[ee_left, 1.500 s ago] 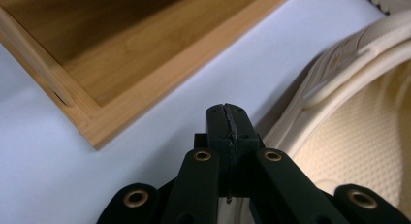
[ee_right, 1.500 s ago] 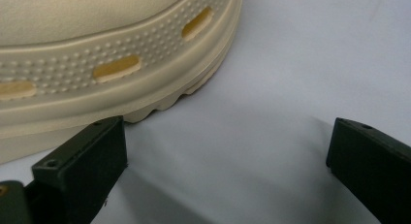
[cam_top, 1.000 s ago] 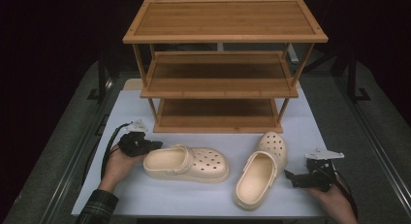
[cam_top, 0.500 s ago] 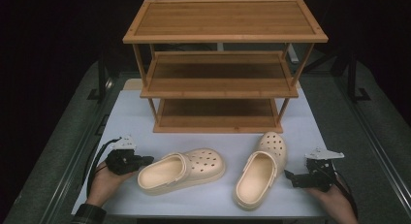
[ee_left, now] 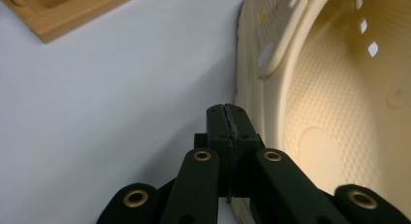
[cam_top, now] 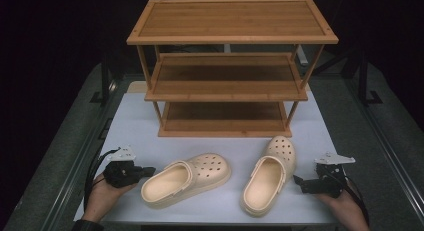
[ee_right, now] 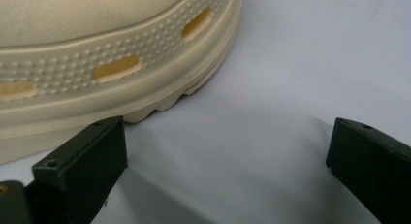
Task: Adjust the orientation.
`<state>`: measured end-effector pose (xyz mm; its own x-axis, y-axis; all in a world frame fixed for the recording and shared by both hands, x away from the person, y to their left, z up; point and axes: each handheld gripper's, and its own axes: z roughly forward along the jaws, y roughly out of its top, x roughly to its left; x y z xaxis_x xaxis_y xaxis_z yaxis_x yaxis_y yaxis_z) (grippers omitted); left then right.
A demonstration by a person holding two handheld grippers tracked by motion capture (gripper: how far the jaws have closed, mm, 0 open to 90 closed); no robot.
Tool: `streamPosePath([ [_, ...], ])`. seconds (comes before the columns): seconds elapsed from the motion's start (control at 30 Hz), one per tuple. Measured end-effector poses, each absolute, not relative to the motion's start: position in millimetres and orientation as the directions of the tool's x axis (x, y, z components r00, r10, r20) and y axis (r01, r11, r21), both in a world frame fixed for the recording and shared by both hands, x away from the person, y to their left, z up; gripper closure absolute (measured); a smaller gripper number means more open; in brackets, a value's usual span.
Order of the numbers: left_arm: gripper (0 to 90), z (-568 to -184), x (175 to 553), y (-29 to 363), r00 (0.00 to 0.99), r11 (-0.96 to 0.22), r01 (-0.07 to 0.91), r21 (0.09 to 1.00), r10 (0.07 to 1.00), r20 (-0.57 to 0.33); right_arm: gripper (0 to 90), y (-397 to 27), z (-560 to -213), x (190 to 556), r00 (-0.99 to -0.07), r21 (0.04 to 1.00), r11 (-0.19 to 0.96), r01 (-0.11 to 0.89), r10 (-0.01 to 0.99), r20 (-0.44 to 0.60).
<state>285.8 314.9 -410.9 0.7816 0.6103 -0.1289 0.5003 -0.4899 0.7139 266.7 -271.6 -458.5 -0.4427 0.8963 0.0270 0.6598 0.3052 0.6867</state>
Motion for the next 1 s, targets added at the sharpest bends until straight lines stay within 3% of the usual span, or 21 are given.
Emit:
streamPosePath([
  [0.33, 58.4, -398, 284, 317, 0.780, -0.455, 0.475, 0.753, 0.614, -0.122, 0.6, -272, -459, 267, -0.443, 0.687, 0.305, 0.660, 0.896, 0.027],
  [0.83, 46.6, -392, 284, 278, 0.847, -0.501, 0.390, 0.772, 0.524, -0.088, 0.6, -272, -458, 267, -0.443, 0.685, 0.307, 0.661, 0.896, 0.026],
  [1.0, 46.5, -391, 289, 264, 0.862, -0.511, 0.366, 0.778, 0.501, -0.077, 0.6, -271, -459, 267, -0.443, 0.686, 0.306, 0.660, 0.896, 0.027],
])
